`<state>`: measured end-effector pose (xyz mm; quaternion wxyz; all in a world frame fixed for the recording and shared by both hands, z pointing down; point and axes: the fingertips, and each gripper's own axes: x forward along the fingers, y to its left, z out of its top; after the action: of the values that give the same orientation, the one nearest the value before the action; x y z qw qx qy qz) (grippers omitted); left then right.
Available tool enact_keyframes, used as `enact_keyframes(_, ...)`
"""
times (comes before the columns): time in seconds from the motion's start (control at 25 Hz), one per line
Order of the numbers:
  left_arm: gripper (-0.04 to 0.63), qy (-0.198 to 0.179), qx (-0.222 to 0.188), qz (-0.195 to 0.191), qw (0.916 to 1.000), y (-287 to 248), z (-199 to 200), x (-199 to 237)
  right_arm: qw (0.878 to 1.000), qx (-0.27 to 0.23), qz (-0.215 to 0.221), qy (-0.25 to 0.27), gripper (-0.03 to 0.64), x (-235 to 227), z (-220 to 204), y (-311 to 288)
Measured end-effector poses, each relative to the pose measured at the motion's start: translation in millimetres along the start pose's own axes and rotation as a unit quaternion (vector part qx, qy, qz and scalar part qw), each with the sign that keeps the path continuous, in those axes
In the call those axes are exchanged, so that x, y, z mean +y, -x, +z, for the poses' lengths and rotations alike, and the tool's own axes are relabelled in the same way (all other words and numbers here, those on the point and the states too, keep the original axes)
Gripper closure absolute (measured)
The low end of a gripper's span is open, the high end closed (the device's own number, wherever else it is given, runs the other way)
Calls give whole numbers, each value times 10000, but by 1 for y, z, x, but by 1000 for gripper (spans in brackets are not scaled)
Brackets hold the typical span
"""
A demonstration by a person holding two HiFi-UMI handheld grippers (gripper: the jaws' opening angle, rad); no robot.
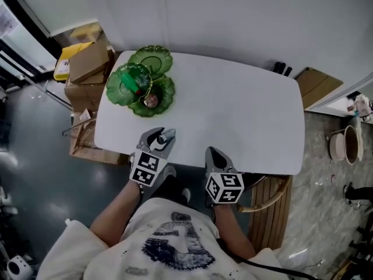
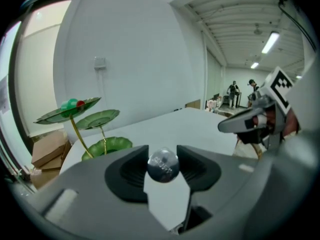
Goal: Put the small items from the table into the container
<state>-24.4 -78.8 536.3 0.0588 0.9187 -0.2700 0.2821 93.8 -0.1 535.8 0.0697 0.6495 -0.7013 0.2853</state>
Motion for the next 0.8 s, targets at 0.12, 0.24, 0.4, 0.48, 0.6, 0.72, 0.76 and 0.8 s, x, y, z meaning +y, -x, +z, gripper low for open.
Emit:
enact_keyframes(0.12, 423, -13, -28, -66, 10000, -7, 11, 9, 10000, -1, 13, 36, 617, 4, 15, -13)
enact_keyframes(0.24, 423, -36, -111, -70, 9999, -9, 26, 19, 9999, -50, 42, 90, 617, 8, 30, -23)
enact_keyframes(0.4, 423, -120, -304, 8, 9995, -4, 50, 34, 9998, -134, 82, 113, 617, 13, 46, -33)
enact_keyframes(0.48, 423, -154, -399, 74, 9991, 0, 60, 42, 9997, -163, 110, 129, 616, 18, 51, -38)
enact_keyframes(0.6, 423, -186, -506, 188, 9984, 8, 73, 55, 9995, -207, 181, 182, 617, 27, 61, -44)
enact_keyframes(0.72, 423, -211, -591, 316, 9975, 16, 81, 69, 9989, -276, 280, 266, 617, 36, 70, -51)
enact_keyframes(0.76, 423, -209, -615, 357, 9972, 19, 82, 73, 9987, -293, 310, 291, 617, 39, 73, -54)
enact_keyframes(0.8, 423, -202, -637, 396, 9970, 21, 84, 77, 9985, -304, 336, 314, 617, 42, 75, -57)
